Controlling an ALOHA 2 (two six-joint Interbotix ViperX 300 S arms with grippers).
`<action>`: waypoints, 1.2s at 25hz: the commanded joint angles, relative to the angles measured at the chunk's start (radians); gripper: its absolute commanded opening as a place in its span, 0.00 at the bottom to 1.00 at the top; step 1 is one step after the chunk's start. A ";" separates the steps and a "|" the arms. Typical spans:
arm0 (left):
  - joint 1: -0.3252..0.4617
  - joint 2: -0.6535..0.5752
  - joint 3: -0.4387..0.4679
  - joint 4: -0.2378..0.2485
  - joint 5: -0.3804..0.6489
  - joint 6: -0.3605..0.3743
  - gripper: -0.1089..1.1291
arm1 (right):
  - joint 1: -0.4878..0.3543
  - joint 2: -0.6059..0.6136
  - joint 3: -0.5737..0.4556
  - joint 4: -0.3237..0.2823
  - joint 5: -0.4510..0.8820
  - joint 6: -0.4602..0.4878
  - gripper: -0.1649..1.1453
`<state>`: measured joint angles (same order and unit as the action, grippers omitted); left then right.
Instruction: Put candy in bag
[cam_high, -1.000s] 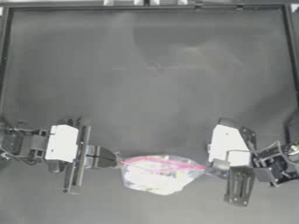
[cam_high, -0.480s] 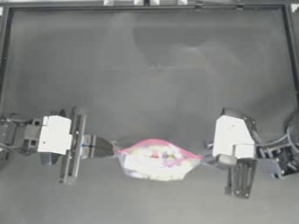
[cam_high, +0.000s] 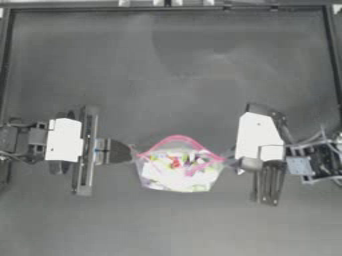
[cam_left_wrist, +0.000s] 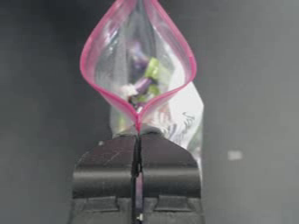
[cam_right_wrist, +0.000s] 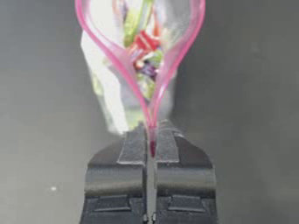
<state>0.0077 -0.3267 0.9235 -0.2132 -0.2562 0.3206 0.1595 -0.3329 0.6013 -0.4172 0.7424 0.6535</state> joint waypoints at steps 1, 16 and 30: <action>0.029 -0.043 -0.021 0.002 -0.005 0.011 0.19 | -0.032 -0.021 -0.031 0.028 -0.018 -0.041 0.17; 0.055 0.028 -0.012 -0.002 -0.008 0.002 0.19 | -0.086 0.017 -0.008 0.063 -0.077 -0.101 0.17; 0.043 0.091 -0.012 -0.006 -0.014 -0.002 0.19 | -0.103 0.058 0.040 0.057 -0.152 -0.101 0.17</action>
<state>0.0552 -0.2301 0.9235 -0.2178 -0.2623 0.3206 0.0614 -0.2684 0.6443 -0.3574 0.6090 0.5522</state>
